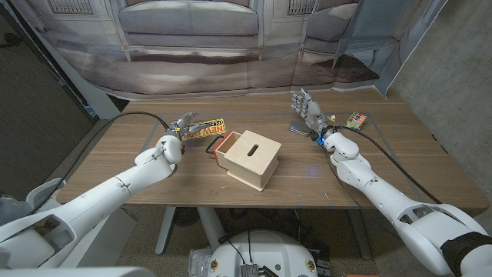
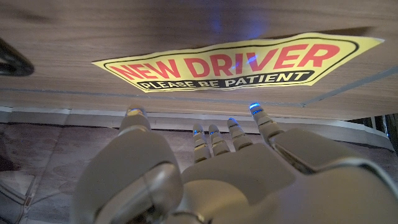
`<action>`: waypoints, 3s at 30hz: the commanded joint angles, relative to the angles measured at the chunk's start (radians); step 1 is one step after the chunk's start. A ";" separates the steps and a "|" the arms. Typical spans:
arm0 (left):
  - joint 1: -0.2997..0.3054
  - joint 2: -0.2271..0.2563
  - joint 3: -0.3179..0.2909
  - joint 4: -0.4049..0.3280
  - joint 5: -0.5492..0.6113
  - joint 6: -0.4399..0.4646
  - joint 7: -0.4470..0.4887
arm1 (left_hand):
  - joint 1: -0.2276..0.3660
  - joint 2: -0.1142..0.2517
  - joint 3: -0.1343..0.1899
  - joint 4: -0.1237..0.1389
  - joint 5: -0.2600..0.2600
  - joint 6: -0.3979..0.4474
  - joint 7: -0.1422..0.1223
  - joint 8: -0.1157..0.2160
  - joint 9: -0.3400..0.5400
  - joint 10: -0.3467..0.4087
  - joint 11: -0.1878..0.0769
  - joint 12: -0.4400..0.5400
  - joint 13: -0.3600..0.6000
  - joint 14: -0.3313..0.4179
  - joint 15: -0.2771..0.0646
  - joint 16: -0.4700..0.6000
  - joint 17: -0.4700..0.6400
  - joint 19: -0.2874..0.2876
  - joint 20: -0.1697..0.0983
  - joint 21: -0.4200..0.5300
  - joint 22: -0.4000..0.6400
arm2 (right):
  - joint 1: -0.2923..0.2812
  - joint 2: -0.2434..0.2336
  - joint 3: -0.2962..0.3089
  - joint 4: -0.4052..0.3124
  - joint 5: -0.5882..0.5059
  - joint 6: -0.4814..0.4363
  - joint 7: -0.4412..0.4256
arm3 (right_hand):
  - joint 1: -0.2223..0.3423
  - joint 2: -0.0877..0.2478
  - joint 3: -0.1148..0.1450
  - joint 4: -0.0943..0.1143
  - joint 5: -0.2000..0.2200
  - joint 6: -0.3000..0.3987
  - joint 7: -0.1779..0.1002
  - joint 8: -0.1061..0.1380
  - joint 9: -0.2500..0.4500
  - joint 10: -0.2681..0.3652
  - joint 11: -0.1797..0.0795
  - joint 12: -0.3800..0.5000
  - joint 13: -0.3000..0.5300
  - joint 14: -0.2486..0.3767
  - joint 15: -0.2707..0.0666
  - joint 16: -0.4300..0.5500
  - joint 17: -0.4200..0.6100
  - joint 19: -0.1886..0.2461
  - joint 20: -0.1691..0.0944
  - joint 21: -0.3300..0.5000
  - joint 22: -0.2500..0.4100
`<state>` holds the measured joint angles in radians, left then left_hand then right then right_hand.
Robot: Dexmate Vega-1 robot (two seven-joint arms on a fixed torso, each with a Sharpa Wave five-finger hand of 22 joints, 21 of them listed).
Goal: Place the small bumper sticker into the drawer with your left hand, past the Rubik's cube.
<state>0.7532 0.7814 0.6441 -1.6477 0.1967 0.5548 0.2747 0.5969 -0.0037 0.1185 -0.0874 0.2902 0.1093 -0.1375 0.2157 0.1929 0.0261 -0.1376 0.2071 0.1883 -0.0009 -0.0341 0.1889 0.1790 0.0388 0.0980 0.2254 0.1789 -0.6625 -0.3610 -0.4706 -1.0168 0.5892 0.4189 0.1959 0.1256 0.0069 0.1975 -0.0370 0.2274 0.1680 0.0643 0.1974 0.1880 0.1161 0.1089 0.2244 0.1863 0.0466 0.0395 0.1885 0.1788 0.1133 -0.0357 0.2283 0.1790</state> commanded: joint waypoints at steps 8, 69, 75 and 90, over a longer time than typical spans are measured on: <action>-0.027 -0.020 0.023 0.038 0.010 0.005 -0.008 | 0.019 0.000 0.003 -0.006 -0.004 0.004 -0.004 0.000 0.003 0.011 0.000 0.005 0.005 0.005 -0.018 0.005 0.006 -0.003 -0.007 -0.003 0.005 | 0.007 0.004 0.000 0.016 -0.002 0.012 0.006 | 0.004 0.008 0.000 -0.006 -0.006 0.005 -0.001 0.000 0.003 0.010 0.002 -0.004 0.003 0.007 0.003 -0.002 0.002 0.014 -0.001 -0.001 0.004; -0.019 -0.057 0.029 0.116 -0.030 -0.060 0.023 | 0.054 0.011 0.006 -0.017 -0.010 0.019 0.000 -0.001 0.004 0.025 -0.004 0.006 0.005 0.028 -0.022 0.008 0.006 0.023 -0.022 -0.003 0.005 | 0.020 0.022 -0.006 0.049 -0.001 0.019 0.016 | 0.005 0.011 -0.003 -0.010 -0.006 0.008 -0.002 0.001 0.003 0.012 0.000 -0.005 0.003 0.009 0.002 -0.002 0.002 0.019 -0.001 -0.009 0.004; -0.018 -0.059 0.026 0.118 -0.033 -0.064 0.031 | 0.066 0.015 0.010 -0.022 -0.011 0.029 -0.002 0.002 0.004 0.031 -0.005 0.008 0.005 0.043 -0.027 0.012 0.005 0.036 -0.022 0.000 0.004 | 0.021 0.024 -0.004 0.049 0.003 0.017 0.015 | 0.005 0.011 -0.003 -0.010 -0.006 0.008 -0.002 0.000 0.003 0.011 0.000 -0.005 0.003 0.010 0.001 -0.002 0.002 0.019 -0.001 -0.010 0.004; -0.027 -0.069 0.032 0.134 -0.032 -0.073 0.036 | 0.110 0.025 0.022 -0.039 -0.014 0.038 -0.003 0.003 0.005 0.041 -0.003 0.008 0.005 0.060 -0.034 0.011 0.004 0.087 -0.013 0.013 0.004 | 0.026 0.029 -0.005 0.071 0.003 0.024 0.022 | 0.004 0.012 -0.004 -0.010 -0.006 0.009 -0.002 0.001 0.003 0.014 -0.001 -0.005 0.003 0.010 0.003 -0.002 0.002 0.020 0.000 -0.012 0.004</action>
<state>0.7313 0.7201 0.6732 -1.5286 0.1672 0.4922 0.3064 0.6912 0.0212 0.1356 -0.1208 0.2756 0.1397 -0.1429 0.2157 0.1928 0.0602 -0.1395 0.2113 0.1883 0.0487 -0.0350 0.1935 0.1789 0.1064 0.0829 0.2274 0.1794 -0.6407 -0.3340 -0.4737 -0.9582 0.5937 0.4395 0.2122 0.1310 0.0122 0.1919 -0.0425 0.2196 0.1680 0.0643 0.1974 0.1880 0.1179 0.1071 0.2244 0.1863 0.0500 0.0430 0.1885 0.1788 0.1242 -0.0358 0.2178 0.1790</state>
